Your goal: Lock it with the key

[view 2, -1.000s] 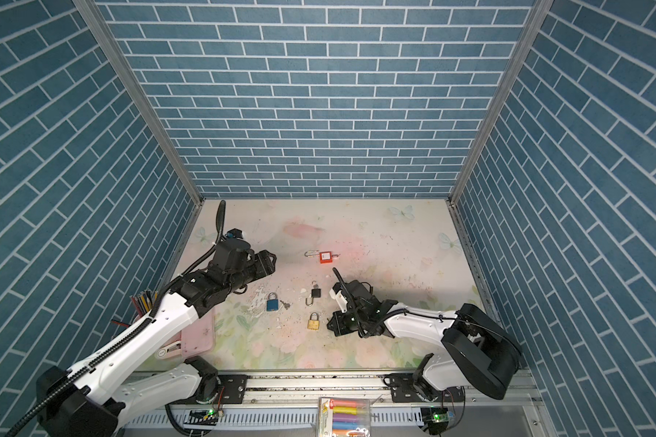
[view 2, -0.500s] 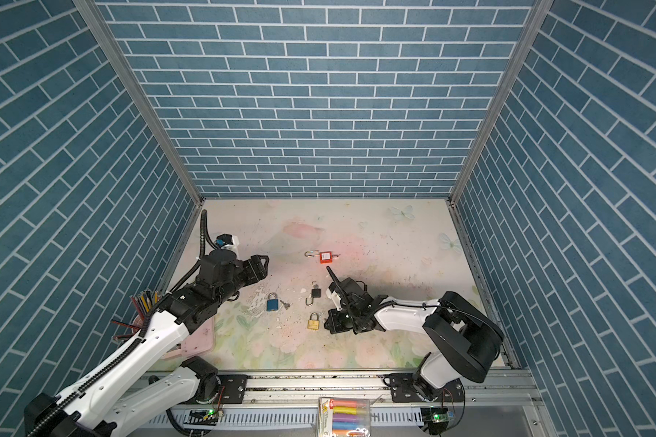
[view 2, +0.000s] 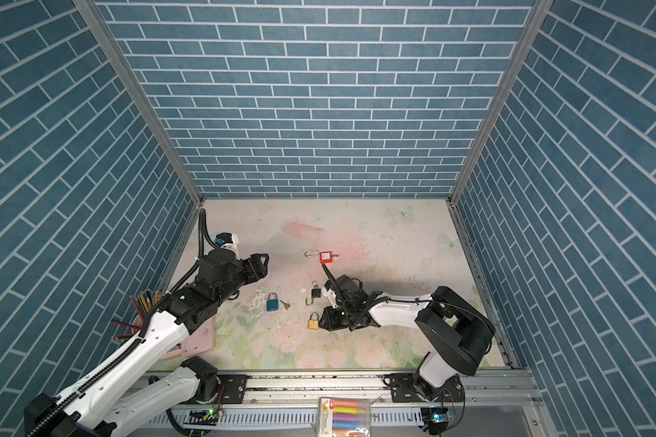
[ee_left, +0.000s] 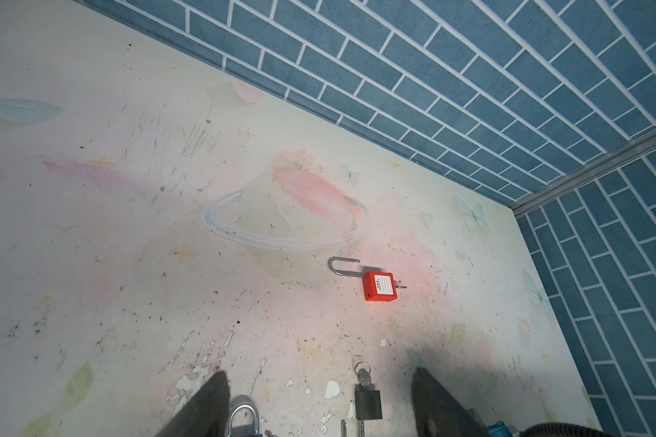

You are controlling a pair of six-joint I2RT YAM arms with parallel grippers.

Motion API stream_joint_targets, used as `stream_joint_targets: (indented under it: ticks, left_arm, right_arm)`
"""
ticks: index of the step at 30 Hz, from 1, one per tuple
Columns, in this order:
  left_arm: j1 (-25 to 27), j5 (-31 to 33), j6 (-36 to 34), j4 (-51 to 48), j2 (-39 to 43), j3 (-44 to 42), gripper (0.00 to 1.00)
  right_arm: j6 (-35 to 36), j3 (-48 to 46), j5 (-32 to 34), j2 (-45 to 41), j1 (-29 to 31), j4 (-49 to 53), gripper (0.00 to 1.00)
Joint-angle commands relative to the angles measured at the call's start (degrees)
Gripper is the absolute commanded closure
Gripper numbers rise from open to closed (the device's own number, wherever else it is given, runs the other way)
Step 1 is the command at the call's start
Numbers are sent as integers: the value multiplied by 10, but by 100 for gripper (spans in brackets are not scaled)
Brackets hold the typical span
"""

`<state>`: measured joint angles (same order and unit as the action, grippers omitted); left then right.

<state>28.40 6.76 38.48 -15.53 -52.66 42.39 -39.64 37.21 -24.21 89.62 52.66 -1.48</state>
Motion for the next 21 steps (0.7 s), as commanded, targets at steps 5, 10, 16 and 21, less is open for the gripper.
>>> stream_joint_targets:
  ticks: [5,10,16,21]
  left_arm:
    - [-4,3,-13,7,-8,-2,23]
    - [-4,-2,-16,3,-14,2,23]
    - [-4,-5,-18,-2,-16,8,23]
    - [-4,-4,-20,-3,-18,10,22]
  right_arm:
    - [-1,18,0,18,4,13,72]
    - [-1,26,0,24,5,9,72]
    - [4,33,4,20,5,11,71]
    - [10,44,0,15,4,14,70]
